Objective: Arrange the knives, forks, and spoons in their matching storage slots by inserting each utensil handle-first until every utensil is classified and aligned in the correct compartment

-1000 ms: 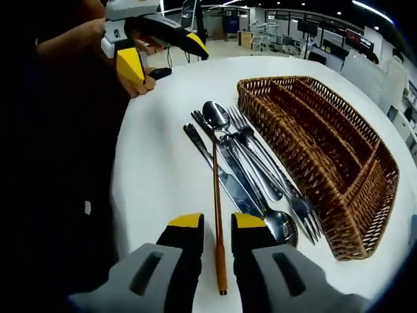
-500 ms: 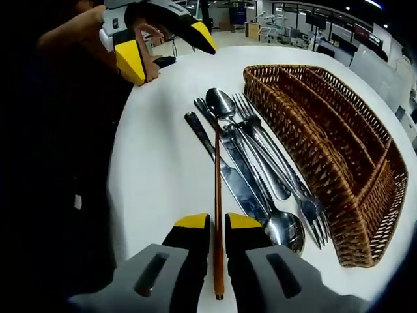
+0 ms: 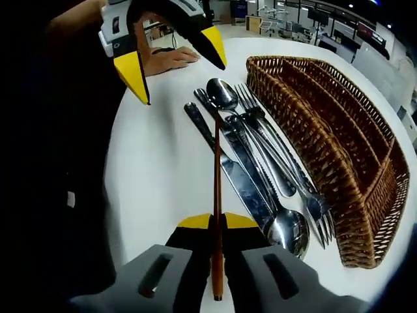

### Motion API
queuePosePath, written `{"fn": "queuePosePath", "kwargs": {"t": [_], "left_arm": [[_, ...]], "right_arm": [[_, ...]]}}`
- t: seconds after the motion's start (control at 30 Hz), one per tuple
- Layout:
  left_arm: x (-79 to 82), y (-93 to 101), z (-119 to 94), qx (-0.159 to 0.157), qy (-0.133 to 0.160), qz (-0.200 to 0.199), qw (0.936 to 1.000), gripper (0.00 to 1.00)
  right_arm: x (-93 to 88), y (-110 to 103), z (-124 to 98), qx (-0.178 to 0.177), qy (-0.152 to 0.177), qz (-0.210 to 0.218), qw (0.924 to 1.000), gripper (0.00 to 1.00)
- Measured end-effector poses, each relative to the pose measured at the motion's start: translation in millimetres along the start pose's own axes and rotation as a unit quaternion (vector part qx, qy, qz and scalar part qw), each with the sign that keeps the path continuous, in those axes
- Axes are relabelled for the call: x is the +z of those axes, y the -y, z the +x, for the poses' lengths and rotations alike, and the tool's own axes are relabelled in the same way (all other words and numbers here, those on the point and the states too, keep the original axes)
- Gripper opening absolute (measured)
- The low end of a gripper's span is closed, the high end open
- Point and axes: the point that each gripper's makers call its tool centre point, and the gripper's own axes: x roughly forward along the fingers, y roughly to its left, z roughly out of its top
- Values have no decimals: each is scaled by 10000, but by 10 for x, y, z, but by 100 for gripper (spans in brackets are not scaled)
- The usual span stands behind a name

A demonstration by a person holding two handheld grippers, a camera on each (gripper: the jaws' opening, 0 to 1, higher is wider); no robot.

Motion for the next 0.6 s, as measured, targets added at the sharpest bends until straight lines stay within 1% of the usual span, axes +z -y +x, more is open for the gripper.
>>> {"fn": "queuePosePath", "kwargs": {"t": [0.07, 0.13, 0.17, 0.2, 0.3, 0.33, 0.43, 0.5, 0.57, 0.6], "left_arm": [[-33, 8, 51, -128, -238, 209, 9994, 49], [-55, 23, 101, -262, -389, 322, 9984, 45], [-73, 45, 137, -393, -509, 453, 9969, 44], [-81, 54, 161, -451, -569, 532, 9959, 43], [-80, 82, 230, -614, -669, 568, 9942, 40], [-77, 96, 251, -692, -701, 585, 9934, 39], [-73, 124, 283, -839, -811, 636, 9911, 37], [-65, 131, 299, -905, -884, 676, 9897, 36], [-84, 168, 293, -1053, -1001, 700, 9869, 33], [-122, 203, 278, -1204, -1142, 753, 9833, 30]], "right_arm": [[-3, -14, -6, -19, -63, -248, 9997, 3], [-2, -17, -9, -32, -46, -222, 9997, 3], [-2, -17, -12, -37, -39, -224, 9997, 3], [-3, -18, -13, -45, -34, -232, 9997, 3], [4, -18, -30, -118, 22, -316, 9994, 2], [33, -14, -46, -133, 101, -315, 9994, 2], [96, -26, -91, -142, 193, -367, 9990, 2], [135, -60, -107, -91, 209, -533, 9983, 2], [169, -90, -123, -68, 218, -717, 9972, 2], [197, -125, -136, -7, 249, -767, 9967, 2]]}}
